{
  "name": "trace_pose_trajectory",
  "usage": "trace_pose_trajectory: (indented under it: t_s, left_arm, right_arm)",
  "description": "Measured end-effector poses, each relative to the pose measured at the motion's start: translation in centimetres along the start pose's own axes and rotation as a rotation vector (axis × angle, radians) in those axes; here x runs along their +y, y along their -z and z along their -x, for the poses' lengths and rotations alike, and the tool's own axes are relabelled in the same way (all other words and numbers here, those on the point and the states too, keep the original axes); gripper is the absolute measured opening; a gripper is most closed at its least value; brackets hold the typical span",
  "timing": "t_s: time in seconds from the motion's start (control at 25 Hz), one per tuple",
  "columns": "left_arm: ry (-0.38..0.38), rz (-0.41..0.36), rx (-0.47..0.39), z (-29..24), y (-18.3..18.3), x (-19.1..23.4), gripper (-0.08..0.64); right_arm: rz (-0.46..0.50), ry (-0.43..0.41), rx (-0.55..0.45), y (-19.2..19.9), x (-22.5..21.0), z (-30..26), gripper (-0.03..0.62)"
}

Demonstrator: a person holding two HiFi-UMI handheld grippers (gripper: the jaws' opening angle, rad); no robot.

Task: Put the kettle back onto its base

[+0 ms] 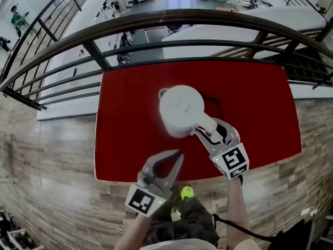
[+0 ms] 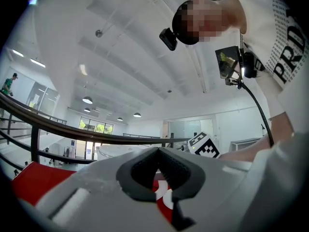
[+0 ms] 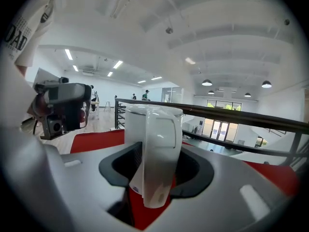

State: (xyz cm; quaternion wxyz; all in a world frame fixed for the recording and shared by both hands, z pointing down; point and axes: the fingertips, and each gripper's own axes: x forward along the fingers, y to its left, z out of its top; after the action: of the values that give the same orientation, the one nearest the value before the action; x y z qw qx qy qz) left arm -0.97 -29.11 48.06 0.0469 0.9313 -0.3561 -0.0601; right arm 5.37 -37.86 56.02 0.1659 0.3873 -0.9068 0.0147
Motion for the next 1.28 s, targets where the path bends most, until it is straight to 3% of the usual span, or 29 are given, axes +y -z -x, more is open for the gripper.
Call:
trace_pose_trajectory:
  t_s: [0.6, 0.92, 1.28]
  left_arm:
    - [0.022, 0.027, 0.015, 0.3, 1.9, -1.3, -0.006]
    - [0.028, 0.03, 0.02, 0.9, 1.6, -1.3, -0.006]
    - [0.039, 0.034, 0.03, 1.5, 2.5, -2.1, -0.006]
  right_arm:
    - [-0.048, -0.11, -0.08, 0.2, 0.5, 0.8, 0.121]
    - [-0.081, -0.067, -0.099, -0.1, 0.7, 1.1, 0.117]
    - [-0.14, -0.005, -0.229, -1.0, 1.2, 2.4, 0.124]
